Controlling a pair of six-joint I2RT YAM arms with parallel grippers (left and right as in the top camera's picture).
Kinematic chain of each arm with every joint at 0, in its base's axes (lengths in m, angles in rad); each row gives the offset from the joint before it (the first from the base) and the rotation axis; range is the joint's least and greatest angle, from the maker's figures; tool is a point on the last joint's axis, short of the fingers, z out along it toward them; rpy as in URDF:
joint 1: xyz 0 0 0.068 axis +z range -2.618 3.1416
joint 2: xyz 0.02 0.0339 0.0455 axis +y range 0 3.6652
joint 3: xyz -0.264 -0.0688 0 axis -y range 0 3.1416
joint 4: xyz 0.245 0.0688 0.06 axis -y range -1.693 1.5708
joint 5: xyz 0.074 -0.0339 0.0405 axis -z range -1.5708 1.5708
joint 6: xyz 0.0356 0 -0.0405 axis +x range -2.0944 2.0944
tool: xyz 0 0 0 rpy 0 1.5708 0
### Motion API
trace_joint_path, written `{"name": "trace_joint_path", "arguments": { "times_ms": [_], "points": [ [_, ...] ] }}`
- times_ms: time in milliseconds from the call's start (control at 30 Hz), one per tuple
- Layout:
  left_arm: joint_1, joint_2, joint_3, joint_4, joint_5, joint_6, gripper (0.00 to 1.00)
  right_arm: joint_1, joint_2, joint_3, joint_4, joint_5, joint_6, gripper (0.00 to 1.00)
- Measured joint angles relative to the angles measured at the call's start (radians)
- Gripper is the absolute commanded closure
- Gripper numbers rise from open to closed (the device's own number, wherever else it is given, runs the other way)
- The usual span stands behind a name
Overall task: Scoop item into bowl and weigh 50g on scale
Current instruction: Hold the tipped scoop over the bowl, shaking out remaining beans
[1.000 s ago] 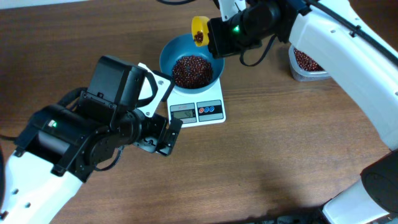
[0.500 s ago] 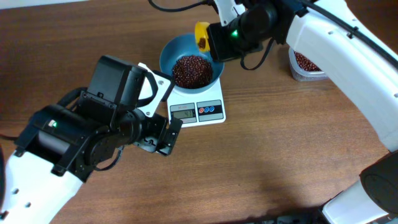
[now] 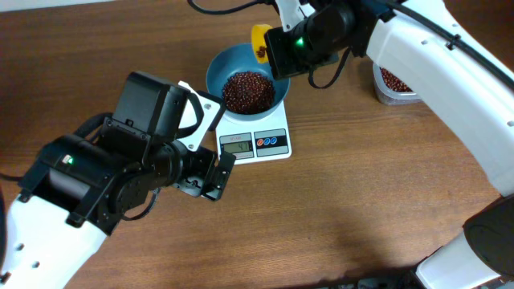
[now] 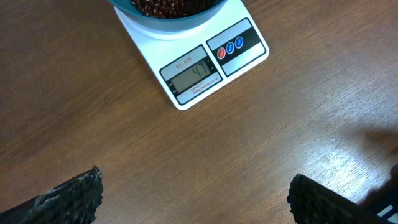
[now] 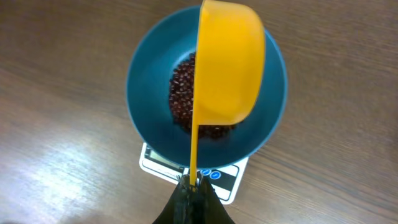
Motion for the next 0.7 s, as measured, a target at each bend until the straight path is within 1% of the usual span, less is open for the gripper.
{"name": "trace_joint_path", "arguments": {
  "times_ms": [67,167,467,567,700],
  "points": [
    [0.000,0.000,0.000,0.000,0.000,0.000,0.01,0.006,0.001,0.004,-0.035,0.030,-0.001,0.96],
    [0.000,0.000,0.000,0.000,0.000,0.000,0.01,0.008,0.014,0.007,-0.021,0.006,-0.001,0.96],
    [0.000,0.000,0.000,0.000,0.000,0.000,0.01,0.019,0.022,0.034,-0.057,0.056,0.000,0.96],
    [0.000,0.000,0.000,0.000,0.000,0.000,0.01,0.039,0.029,0.040,-0.120,0.117,-0.001,0.96],
    [0.000,0.000,0.000,0.000,0.000,0.000,0.01,0.041,0.034,0.051,-0.099,0.105,-0.002,0.96]
  ]
}}
